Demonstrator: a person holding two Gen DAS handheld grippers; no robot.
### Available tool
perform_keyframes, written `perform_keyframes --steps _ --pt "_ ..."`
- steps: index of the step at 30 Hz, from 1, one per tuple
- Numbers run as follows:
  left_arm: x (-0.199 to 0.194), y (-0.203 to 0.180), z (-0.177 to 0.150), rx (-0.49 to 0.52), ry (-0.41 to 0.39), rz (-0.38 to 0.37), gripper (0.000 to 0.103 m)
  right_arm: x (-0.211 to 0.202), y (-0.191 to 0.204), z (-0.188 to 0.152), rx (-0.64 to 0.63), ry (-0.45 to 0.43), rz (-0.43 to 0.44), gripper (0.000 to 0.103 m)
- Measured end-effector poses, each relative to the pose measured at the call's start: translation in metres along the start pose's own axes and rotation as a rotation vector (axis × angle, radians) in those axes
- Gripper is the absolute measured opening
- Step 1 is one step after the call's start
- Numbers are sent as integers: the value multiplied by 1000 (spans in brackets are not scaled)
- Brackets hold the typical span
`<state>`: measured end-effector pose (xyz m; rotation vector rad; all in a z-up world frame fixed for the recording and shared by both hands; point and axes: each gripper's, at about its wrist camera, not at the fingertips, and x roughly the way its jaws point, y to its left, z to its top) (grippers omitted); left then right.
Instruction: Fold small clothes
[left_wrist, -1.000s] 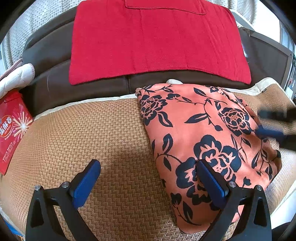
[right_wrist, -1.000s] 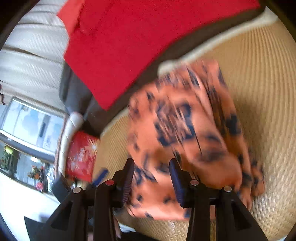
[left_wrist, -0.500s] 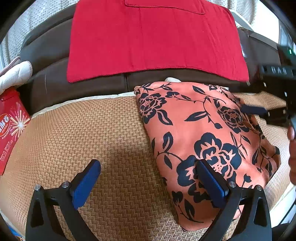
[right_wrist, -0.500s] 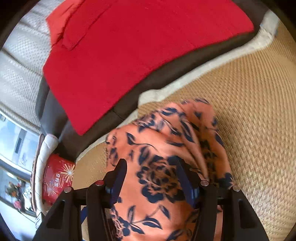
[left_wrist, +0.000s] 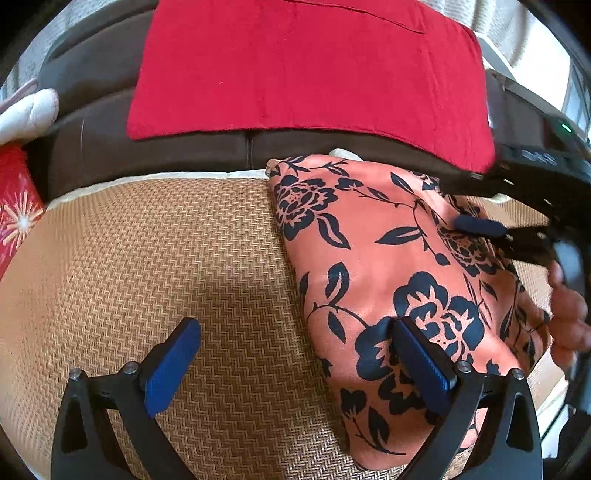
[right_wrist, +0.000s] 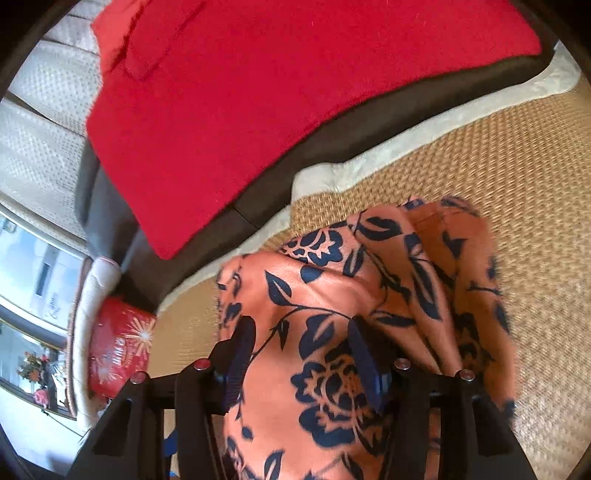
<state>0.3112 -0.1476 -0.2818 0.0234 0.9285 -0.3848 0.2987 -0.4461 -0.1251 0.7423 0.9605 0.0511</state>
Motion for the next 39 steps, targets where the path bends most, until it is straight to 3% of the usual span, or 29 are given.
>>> perform_keyframes --steps 5,9,15,21,27,30,32,39 --pt "-21 2 0 -4 -86 22 103 -34 -17 -10 29 -52 26 56" --pt "-30 11 3 -41 -120 -38 103 -61 -41 -14 70 -99 25 58" --pt "-4 12 8 -43 39 -270 103 -64 -74 -10 140 -47 22 64" --pt "15 17 15 -130 128 -447 103 -65 -100 -1 139 -9 32 75" --pt "45 30 19 -254 210 -540 103 -41 -119 -3 144 85 142 75" --pt "57 26 18 -271 251 -597 103 -32 -116 -4 123 112 227 76" --pt "61 21 18 -255 260 -589 103 -23 -107 -6 89 134 262 76" --pt "69 14 23 -290 239 -594 103 -2 -70 -15 -47 107 234 83"
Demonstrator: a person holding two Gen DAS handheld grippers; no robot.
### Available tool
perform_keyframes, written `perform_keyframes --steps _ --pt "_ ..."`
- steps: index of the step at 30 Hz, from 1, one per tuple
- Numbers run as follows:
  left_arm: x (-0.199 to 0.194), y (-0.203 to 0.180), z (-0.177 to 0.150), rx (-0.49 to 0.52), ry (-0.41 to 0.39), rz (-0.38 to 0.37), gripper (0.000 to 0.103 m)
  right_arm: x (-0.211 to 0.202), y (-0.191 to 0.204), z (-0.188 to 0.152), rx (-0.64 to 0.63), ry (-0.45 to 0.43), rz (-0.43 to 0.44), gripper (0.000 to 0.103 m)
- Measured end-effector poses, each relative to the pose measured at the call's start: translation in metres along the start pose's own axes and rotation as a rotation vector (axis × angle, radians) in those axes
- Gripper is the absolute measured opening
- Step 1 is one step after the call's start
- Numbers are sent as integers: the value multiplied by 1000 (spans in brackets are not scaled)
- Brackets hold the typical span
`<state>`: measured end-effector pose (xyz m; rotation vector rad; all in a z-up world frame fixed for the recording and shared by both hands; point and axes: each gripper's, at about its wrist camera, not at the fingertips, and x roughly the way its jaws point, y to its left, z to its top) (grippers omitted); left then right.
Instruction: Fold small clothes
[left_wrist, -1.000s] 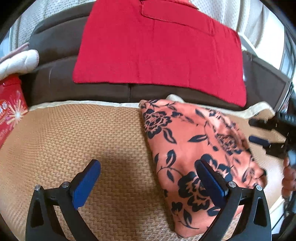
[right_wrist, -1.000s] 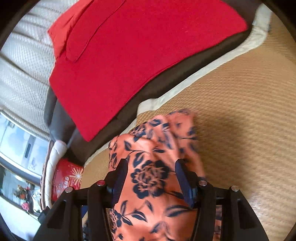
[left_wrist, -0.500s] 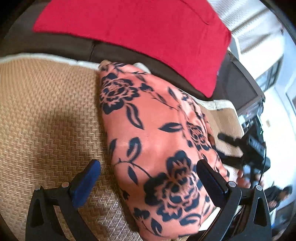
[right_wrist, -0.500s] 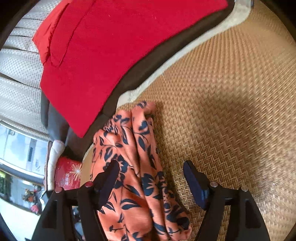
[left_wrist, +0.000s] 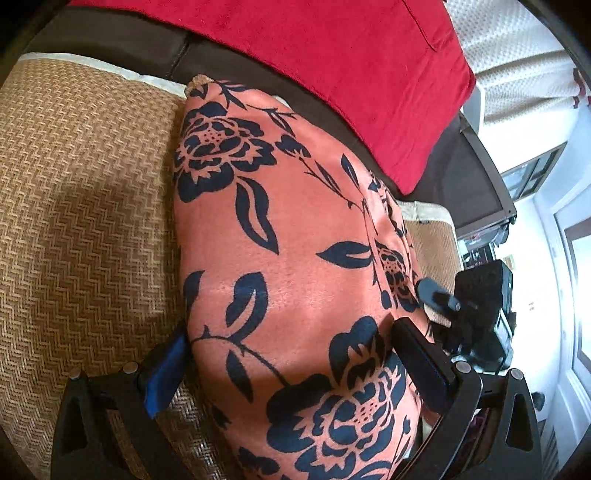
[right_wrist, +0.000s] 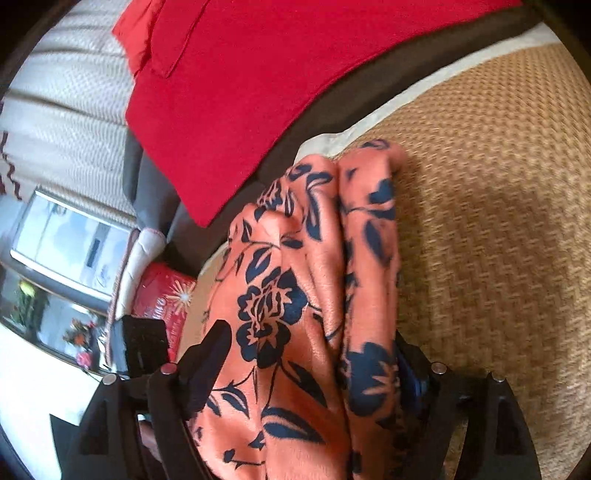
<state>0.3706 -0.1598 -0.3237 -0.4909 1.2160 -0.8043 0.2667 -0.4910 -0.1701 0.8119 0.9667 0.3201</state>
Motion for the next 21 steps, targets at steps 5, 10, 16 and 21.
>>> perform_keyframes --steps 5,10,16,21 --pt "-3 -10 -2 40 -60 33 92 19 22 -9 -36 14 -11 75" --pt "-15 -15 2 63 -110 30 81 21 58 -18 -140 -31 -66 57" --pt "-43 -43 1 138 -181 20 80 -3 87 -24 -201 -124 -64 51" --pt "-73 -69 -9 207 -249 31 80 -27 122 -39 -277 -216 -50 51"
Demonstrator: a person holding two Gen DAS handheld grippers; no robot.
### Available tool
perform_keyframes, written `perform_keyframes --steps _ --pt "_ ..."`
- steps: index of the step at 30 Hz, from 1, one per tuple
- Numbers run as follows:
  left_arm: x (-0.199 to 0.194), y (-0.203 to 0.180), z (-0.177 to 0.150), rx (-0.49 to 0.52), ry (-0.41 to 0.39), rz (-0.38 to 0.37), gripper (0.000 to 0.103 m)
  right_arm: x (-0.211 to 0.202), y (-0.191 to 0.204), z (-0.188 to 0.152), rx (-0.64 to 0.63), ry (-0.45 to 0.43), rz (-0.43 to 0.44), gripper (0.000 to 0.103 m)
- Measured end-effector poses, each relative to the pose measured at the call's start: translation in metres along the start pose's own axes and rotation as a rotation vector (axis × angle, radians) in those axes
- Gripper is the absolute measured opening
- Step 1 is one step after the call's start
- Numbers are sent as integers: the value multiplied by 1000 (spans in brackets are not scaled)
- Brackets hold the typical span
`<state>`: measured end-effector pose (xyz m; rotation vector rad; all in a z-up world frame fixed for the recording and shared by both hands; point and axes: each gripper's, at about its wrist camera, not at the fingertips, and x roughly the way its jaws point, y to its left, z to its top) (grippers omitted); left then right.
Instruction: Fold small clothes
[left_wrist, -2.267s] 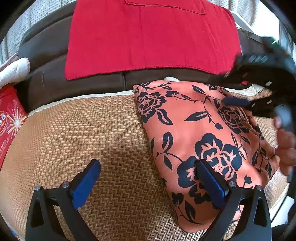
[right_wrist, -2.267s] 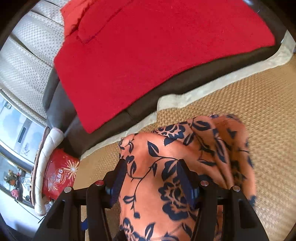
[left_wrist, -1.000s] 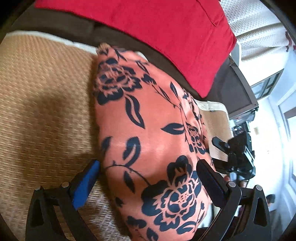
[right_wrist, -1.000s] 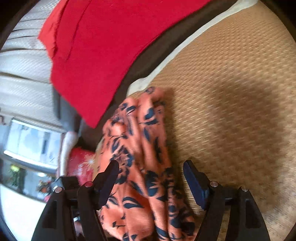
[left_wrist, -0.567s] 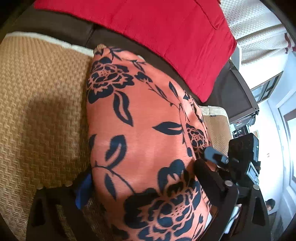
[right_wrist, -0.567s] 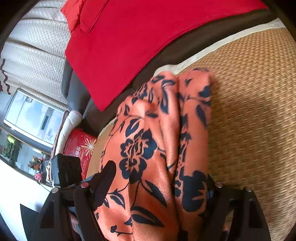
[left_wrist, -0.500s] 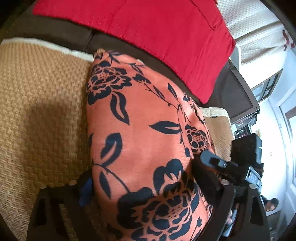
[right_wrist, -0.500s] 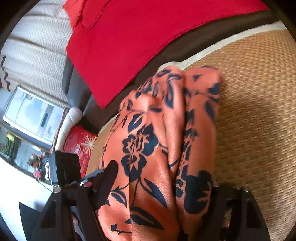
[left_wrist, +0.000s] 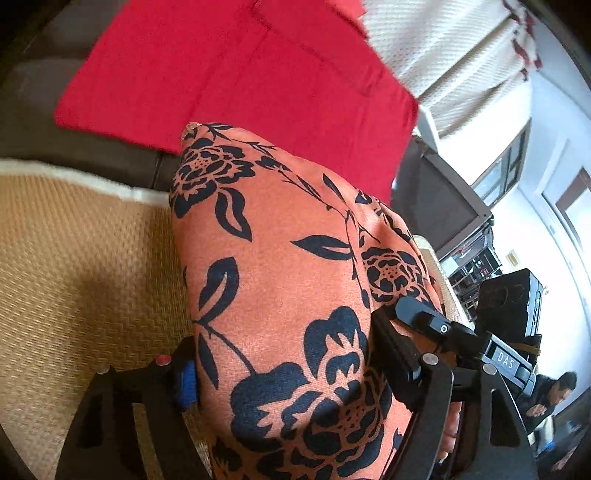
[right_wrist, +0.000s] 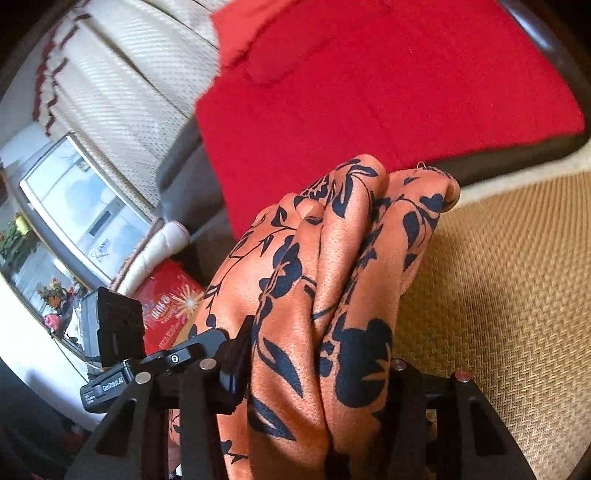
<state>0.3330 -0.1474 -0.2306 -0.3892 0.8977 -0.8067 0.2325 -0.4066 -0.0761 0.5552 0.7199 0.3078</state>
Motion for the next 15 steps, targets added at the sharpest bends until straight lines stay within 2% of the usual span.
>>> perform_keyframes --steps 6,11,15 --pt "-30 -14 -12 30 -36 48 80 -14 27 -9 -57 -29 14 51" --pt "-31 -11 -22 50 11 93 80 -27 18 -30 -49 -14 -17 51" --pt "-11 1 -31 41 74 164 80 -9 14 -46 -22 35 -69 51"
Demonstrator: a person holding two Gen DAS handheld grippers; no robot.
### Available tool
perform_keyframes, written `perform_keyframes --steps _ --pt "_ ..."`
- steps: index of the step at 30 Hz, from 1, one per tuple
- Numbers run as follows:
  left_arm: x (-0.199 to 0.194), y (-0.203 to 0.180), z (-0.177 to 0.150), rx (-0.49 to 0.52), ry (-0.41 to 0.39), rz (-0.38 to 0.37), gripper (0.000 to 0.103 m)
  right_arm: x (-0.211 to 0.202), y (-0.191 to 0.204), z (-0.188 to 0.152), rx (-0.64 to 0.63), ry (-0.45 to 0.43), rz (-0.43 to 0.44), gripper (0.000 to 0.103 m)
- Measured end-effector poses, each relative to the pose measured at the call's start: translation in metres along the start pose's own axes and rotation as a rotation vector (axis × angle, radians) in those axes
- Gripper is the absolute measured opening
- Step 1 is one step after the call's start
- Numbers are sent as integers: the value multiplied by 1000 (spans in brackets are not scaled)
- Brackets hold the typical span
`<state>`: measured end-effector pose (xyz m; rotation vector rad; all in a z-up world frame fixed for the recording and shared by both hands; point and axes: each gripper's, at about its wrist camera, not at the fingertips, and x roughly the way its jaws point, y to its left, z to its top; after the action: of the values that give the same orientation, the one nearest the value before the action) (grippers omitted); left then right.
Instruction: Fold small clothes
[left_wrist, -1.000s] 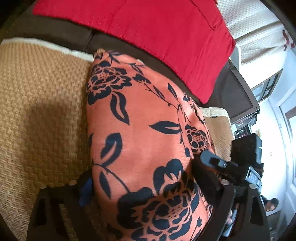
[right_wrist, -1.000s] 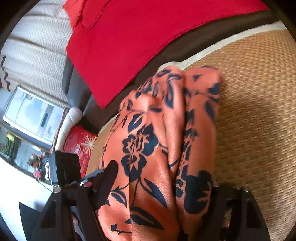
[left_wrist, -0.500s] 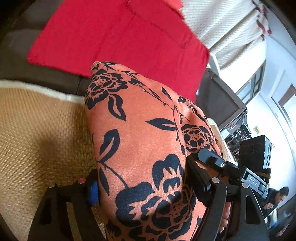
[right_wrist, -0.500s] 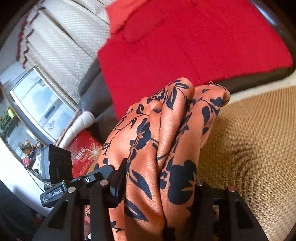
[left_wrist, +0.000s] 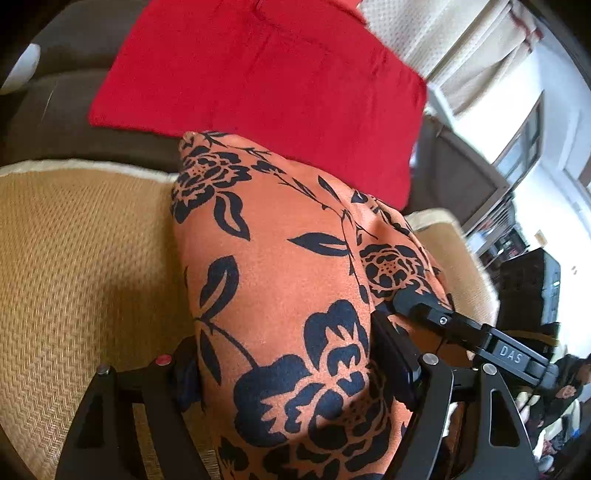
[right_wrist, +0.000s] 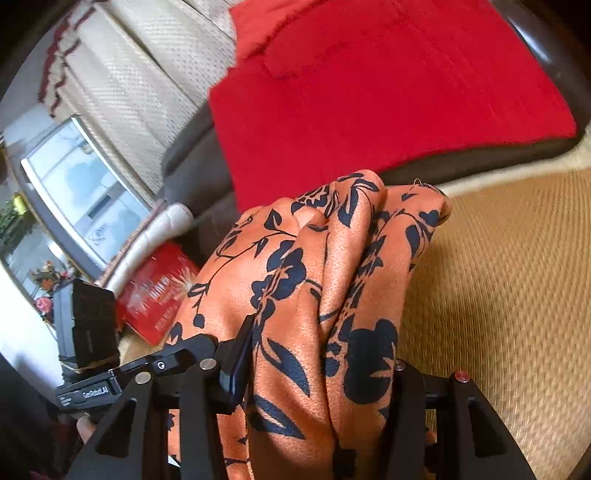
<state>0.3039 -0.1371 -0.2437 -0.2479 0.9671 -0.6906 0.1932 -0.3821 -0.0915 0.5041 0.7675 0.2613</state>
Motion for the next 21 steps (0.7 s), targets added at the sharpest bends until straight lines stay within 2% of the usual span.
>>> perform_keyframes --steps 2,4,5,7,9,13,16,18,19,21 --pt "21 10 -7 -20 92 48 80 15 -5 -7 3 46 -65 51" --pt "40 17 -11 -44 169 111 82 34 -19 -14 51 134 -137 51" --pt "48 22 -13 -55 199 129 83 41 -25 -16 81 165 -160 56" --pt "43 23 -10 -68 190 118 84 43 -36 -21 156 182 -171 60" --pt "30 20 -9 -59 164 128 84 29 -36 -23 188 154 -172 61" --pt "-16 4 -17 11 -2 236 83 -15 -22 -22 128 19 -237 61" --pt "-37 -15 -25 106 -102 324 85 -43 0 -21 67 -77 -212 61" --pt "-40 -14 -39 140 -99 383 89 -45 16 -21 23 -91 -184 60" --pt "-32 -14 -42 146 -66 418 89 -41 21 -23 9 -73 -171 57" --pt "-5 -10 -48 151 39 504 90 -15 23 -29 35 24 -155 52"
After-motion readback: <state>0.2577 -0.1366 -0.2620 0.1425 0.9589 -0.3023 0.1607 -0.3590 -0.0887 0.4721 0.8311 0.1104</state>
